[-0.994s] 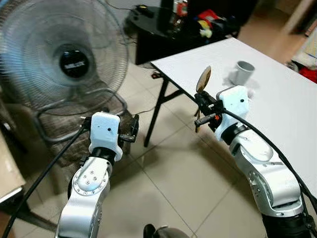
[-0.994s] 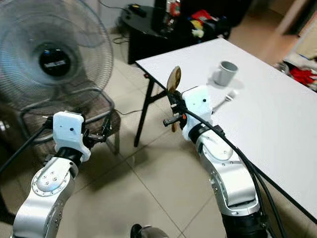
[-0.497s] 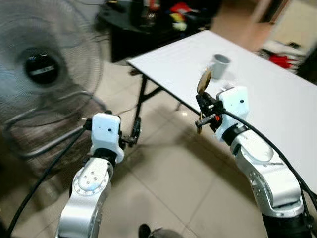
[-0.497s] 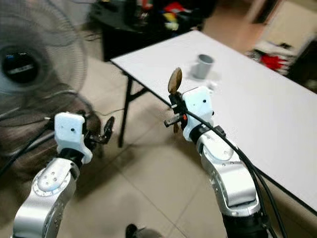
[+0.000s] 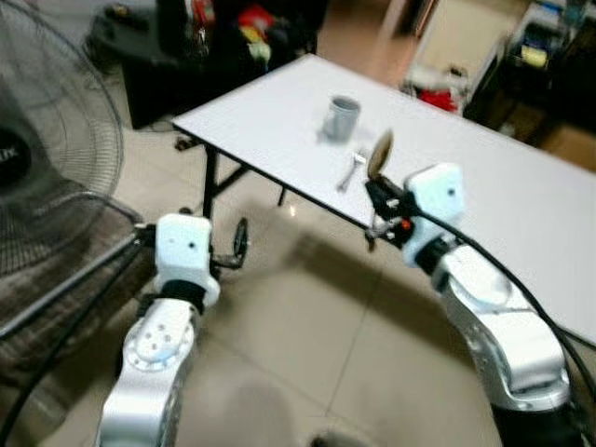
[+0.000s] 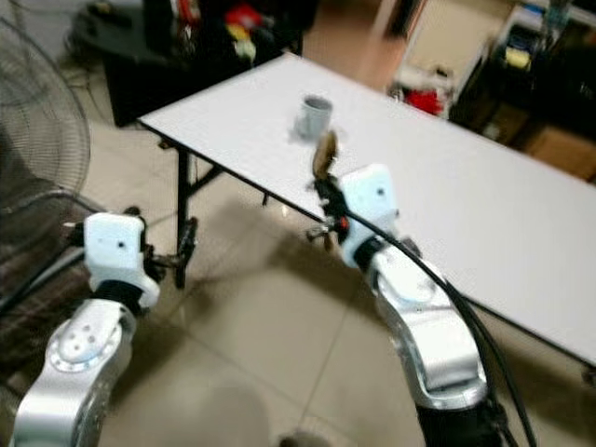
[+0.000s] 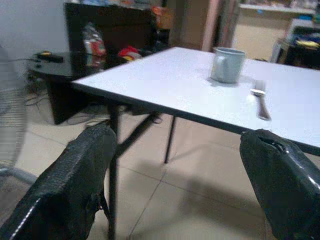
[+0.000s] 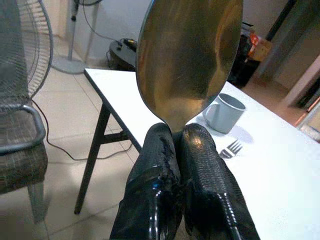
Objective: Setting the table
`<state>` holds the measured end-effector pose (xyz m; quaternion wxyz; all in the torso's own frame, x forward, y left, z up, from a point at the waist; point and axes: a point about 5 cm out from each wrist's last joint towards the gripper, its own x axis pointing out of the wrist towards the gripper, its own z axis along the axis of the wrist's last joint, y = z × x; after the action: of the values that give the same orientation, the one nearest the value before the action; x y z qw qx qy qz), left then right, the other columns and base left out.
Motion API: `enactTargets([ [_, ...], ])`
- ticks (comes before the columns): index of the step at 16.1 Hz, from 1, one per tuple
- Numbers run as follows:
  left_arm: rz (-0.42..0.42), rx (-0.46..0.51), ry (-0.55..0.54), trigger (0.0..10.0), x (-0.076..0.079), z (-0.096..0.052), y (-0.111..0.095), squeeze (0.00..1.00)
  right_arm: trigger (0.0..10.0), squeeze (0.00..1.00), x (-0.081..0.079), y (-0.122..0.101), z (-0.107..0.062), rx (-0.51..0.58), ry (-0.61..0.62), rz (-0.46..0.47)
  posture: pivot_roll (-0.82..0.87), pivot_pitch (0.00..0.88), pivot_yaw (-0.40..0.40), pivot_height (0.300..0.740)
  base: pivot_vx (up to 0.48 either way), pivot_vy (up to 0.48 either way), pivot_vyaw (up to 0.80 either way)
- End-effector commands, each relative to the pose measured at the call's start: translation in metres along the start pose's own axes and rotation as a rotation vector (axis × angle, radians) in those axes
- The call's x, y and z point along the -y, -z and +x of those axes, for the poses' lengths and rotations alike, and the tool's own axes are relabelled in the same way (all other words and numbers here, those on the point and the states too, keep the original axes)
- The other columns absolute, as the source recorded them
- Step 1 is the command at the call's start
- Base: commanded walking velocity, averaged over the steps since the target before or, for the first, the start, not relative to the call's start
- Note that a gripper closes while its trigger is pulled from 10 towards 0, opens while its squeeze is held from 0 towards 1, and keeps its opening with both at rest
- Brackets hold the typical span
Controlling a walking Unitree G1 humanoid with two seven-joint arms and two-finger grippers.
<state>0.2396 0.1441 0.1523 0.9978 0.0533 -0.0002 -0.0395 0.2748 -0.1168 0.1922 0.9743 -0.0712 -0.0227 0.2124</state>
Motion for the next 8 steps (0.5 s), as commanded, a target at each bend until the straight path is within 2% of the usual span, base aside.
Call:
enactTargets([
  [1, -0.017, 0.007, 0.043, 10.0, 0.0108, 0.0009, -0.0025, 0.0, 10.0, 0.0, 0.0128, 0.0041, -0.0058, -0.026, 0.052, -0.011, 0.05, 0.0, -0.129, 0.74, 0.0, 0.311, -0.8],
  [7, -0.007, 0.01, 0.062, 10.0, 0.0111, 0.0042, -0.0033, 0.0, 10.0, 0.0, 0.0139, 0.0048, -0.0093, -0.031, 0.077, -0.008, 0.04, 0.0, -0.109, 0.74, 0.0, 0.435, -0.8],
  [8, 0.012, 0.017, 0.061, 10.0, 0.01, 0.0056, -0.0045, 0.0, 10.0, 0.0, 0.0133, 0.0048, -0.0094, -0.031, 0.079, -0.006, 0.04, 0.0, -0.105, 0.74, 0.0, 0.0, -0.8],
])
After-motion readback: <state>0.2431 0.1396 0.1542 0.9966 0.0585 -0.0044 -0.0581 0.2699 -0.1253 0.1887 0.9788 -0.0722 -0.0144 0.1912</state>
